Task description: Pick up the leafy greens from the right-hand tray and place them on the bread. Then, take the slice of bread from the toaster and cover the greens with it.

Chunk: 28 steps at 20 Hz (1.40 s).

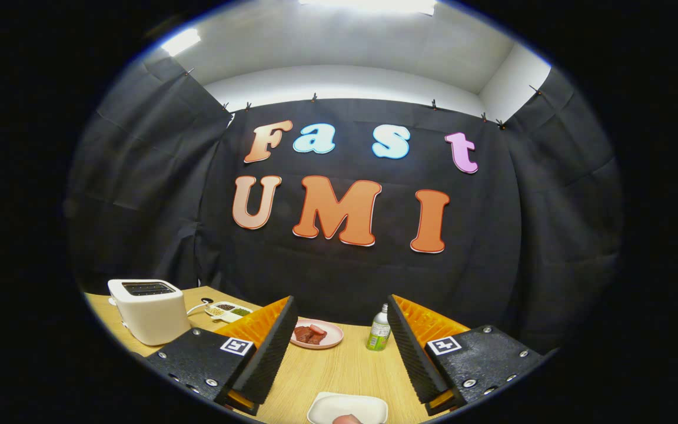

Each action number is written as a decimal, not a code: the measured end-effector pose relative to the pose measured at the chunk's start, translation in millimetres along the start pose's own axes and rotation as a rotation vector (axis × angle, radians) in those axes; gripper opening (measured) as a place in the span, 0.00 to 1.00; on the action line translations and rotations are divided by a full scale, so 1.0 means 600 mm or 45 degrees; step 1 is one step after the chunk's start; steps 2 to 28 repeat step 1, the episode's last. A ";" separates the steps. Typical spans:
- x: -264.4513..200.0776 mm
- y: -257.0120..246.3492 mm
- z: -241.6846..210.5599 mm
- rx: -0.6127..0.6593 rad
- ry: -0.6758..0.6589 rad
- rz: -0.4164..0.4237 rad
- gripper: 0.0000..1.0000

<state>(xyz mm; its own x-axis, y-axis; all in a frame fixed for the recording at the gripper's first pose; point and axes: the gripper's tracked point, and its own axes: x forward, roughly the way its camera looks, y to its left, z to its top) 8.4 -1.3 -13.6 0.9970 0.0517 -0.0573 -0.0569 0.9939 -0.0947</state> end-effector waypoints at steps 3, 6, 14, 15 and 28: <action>0.000 -0.009 0.005 -0.003 -0.023 -0.021 0.92; 0.000 -0.009 0.005 -0.003 -0.023 -0.021 0.92; 0.000 -0.009 0.005 -0.003 -0.023 -0.021 0.92; 0.000 -0.009 0.005 -0.003 -0.023 -0.021 0.92; 0.000 -0.009 0.005 -0.003 -0.023 -0.021 0.92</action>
